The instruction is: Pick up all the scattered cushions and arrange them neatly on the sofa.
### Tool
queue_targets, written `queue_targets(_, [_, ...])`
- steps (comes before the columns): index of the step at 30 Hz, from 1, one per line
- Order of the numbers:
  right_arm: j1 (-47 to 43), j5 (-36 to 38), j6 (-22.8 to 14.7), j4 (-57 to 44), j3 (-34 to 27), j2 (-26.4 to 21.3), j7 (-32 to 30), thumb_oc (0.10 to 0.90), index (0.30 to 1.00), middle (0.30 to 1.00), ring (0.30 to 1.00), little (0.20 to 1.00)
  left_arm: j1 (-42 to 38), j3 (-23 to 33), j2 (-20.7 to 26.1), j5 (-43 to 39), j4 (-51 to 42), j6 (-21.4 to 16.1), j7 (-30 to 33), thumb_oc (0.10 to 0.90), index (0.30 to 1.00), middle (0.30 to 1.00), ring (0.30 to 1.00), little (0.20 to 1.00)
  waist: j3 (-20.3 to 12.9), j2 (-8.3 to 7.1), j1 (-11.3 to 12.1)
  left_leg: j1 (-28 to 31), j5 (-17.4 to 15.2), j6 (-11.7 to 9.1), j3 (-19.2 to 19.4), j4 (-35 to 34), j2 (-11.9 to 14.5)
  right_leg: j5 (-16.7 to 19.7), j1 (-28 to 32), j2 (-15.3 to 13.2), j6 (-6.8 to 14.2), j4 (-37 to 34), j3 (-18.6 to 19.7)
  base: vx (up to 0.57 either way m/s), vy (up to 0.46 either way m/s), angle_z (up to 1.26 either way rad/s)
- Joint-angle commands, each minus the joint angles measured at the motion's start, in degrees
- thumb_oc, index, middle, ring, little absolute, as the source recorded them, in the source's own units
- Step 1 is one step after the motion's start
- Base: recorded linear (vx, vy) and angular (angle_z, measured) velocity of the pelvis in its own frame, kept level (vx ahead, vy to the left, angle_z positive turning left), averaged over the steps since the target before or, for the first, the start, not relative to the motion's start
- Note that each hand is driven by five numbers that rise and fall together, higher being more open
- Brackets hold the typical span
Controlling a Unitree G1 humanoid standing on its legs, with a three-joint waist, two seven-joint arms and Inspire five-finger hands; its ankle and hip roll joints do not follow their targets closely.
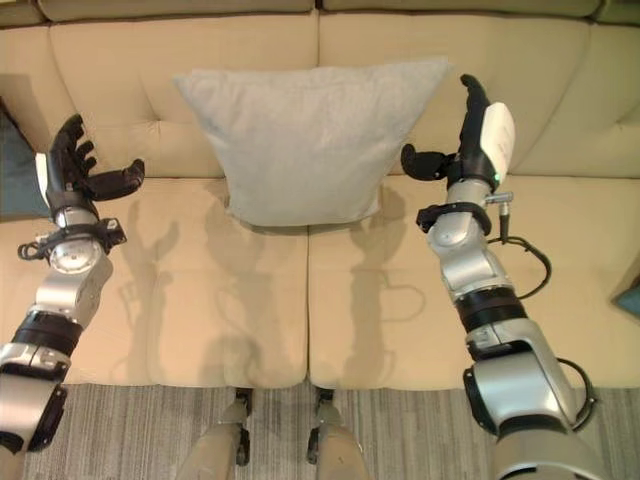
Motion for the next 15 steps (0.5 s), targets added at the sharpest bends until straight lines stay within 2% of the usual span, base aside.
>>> queue_targets(1, [-4.3,-5.6,-0.8,0.0,1.5,-3.8,-1.3,0.800,0.900,0.900,0.900,0.900,0.0,0.0,0.0,0.1,-4.2,-6.9,-0.7,0.800,0.900,0.900,0.900,0.900,-8.1,0.01,0.9,0.9,-6.8,-0.8,1.3,0.1,-0.5,-8.0,1.3,-0.3,3.9,0.3,1.2,0.00,0.000,0.00])
queue_targets(4, [-8.2,-8.4,1.2,3.5,3.5,-5.7,-1.2,0.800,0.900,0.900,0.900,0.900,5.5,-1.4,-1.7,0.5,-9.3,-7.3,-2.8,0.800,0.900,0.900,0.900,0.900,-7.7,-0.48,1.7,0.1,-6.6,-0.9,1.1,0.1,-0.6,-7.7,0.7,-0.4,4.0,0.3,1.0,-0.02,0.002,0.03])
queue_targets(6, [-10.2,-7.3,1.0,4.7,3.1,-5.9,-1.9,0.800,0.900,0.900,0.900,0.900,9.9,-1.6,-2.7,1.0,-12.1,-7.2,-4.0,0.800,0.900,0.900,0.900,0.900,-7.5,-0.60,2.1,-0.4,-6.4,-1.0,1.1,0.1,-0.8,-7.7,0.5,-0.3,4.0,0.3,1.0,-0.03,0.022,0.11])
queue_targets(9, [-6.8,-6.1,0.4,1.9,0.4,-5.9,-2.0,0.800,0.900,0.900,0.900,0.900,16.8,-0.7,-4.5,1.5,-14.7,-6.8,-5.9,0.800,0.900,0.900,0.900,0.900,-7.5,-0.77,2.5,-0.4,-6.4,-0.9,0.9,0.1,-0.8,-7.8,0.8,-0.3,3.9,0.3,0.8,0.01,0.021,0.05])
queue_targets(11, [-0.5,-6.9,-0.4,-3.7,-2.2,-5.8,-1.1,0.800,0.900,0.900,0.900,0.900,21.6,0.6,-6.2,1.4,-16.1,-6.6,-7.0,0.800,0.900,0.900,0.900,0.900,-7.6,-0.95,2.5,0.2,-6.5,-0.8,0.9,0.1,-0.8,-8.0,1.7,-0.4,3.8,0.3,0.6,0.06,-0.008,0.09])
queue_targets(13, [14.6,-7.7,-2.6,-13.2,-9.4,-3.6,0.4,0.800,0.900,0.900,0.900,0.900,30.5,3.5,-8.9,2.3,-16.7,-5.6,-8.6,0.800,0.900,0.900,0.900,0.900,-7.7,-1.26,2.2,2.1,-7.1,-0.5,0.8,0.1,-0.8,-8.6,3.9,-0.4,3.6,0.3,0.3,0.09,-0.032,0.21])
queue_targets(15, [22.7,-8.2,-3.4,-16.3,-12.4,-0.6,1.9,0.800,0.900,0.900,0.900,0.900,34.5,4.6,-10.5,3.1,-15.6,-4.5,-9.4,0.800,0.900,0.900,0.900,0.900,-7.9,-1.40,2.1,3.3,-7.5,-0.3,0.8,0.1,-0.7,-8.9,5.1,-0.5,3.5,0.3,0.1,0.05,-0.025,0.27])
